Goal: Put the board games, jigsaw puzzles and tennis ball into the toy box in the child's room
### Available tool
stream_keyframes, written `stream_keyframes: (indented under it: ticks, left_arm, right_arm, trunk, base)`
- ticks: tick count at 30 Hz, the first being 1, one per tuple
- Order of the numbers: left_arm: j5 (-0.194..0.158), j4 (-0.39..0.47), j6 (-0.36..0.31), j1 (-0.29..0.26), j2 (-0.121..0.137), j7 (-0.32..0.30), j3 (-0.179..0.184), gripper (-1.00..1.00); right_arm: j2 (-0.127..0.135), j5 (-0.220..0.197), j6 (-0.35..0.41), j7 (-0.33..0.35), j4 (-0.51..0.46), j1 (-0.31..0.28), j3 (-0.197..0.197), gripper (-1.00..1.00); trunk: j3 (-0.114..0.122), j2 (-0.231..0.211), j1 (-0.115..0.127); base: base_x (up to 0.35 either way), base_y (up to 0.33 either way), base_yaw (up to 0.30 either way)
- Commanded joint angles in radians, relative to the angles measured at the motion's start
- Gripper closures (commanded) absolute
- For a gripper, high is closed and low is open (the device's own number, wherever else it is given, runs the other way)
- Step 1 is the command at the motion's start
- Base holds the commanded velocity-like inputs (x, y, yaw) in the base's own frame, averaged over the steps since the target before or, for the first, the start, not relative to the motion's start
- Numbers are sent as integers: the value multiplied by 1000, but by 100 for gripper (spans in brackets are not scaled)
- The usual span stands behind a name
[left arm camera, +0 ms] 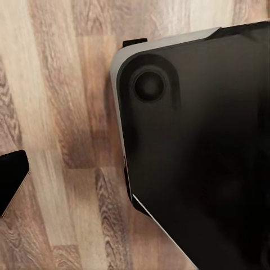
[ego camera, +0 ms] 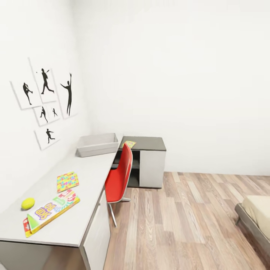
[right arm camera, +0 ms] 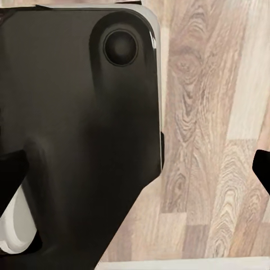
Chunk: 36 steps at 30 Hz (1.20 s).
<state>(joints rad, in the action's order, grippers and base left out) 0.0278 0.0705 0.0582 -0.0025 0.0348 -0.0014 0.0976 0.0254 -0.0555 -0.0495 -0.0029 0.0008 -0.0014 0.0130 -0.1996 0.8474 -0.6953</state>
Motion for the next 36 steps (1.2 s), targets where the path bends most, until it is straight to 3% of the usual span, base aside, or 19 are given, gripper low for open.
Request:
stream_keyframes:
  ticks: [1, 13, 36]
  left_arm:
    - [3, 0, 3, 0, 0, 0, 7, -100]
    - [3, 0, 48, 0, 0, 0, 7, -100]
    - [3, 0, 54, -1, 0, 0, 7, -100]
  right_arm:
    - [0, -6, -4, -1, 0, 0, 1, -100]
    - [0, -6, -6, 0, 1, 0, 1, -100]
    - [0, -6, -31, 0, 0, 0, 1, -100]
  trunk:
    - [2, -6, 4]
    - [40, -90, 50]
    - [112, -251, 138]
  base:
    - [0, 0, -280]
    - [0, 0, -280]
    - [0, 0, -280]
